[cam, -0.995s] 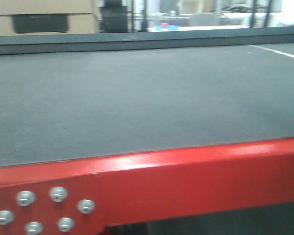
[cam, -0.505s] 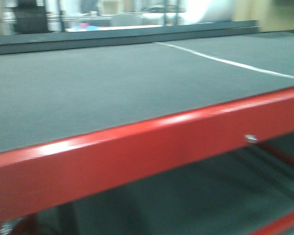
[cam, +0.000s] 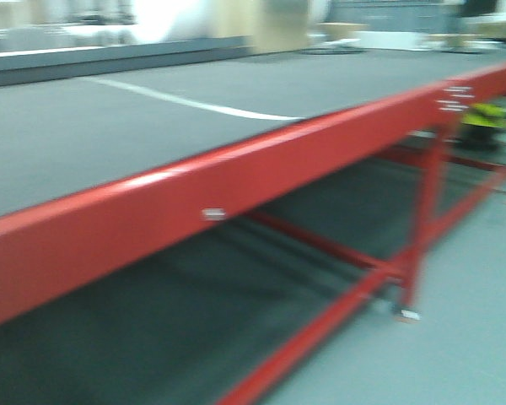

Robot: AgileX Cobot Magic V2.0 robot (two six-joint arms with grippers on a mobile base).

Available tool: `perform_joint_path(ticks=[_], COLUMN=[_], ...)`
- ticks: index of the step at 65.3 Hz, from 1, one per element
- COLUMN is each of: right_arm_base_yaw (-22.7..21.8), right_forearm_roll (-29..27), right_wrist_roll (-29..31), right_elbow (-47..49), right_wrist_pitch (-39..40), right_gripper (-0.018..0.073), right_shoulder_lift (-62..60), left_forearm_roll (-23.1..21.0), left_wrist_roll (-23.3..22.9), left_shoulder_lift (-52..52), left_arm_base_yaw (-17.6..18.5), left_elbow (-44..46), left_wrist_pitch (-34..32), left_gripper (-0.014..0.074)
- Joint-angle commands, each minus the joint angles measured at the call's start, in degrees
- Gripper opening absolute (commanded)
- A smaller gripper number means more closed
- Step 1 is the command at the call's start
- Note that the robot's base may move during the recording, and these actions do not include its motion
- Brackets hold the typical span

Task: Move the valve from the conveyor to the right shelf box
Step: 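Drive the base away from the conveyor to the shelf of blue bins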

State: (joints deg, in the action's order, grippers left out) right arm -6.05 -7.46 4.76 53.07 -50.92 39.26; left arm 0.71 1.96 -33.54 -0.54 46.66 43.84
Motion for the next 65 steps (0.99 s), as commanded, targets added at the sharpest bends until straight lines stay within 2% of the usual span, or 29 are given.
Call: perform_joint_path(ticks=[1,65], right_arm_base_yaw=[-0.08,-0.08], right_forearm_roll=[0.23,0.23], right_wrist_roll=[0.27,0.27], right_elbow=[0.59,0.59], right_wrist_pitch=[3.85,3.83], right_gripper=[-0.0168,-0.0168], right_shoulder_lift=[-0.44,-0.55], left_forearm_roll=[-0.32,-0.32], left_wrist_roll=[-0.05,-0.05], left_shoulder_lift=[0.40,0.40], left_arm_base_yaw=[0.25,0.25], left_elbow=[0.16,0.16], left_wrist_pitch=[-2.93,-2.93], left_gripper=[-0.0111,-0.0111])
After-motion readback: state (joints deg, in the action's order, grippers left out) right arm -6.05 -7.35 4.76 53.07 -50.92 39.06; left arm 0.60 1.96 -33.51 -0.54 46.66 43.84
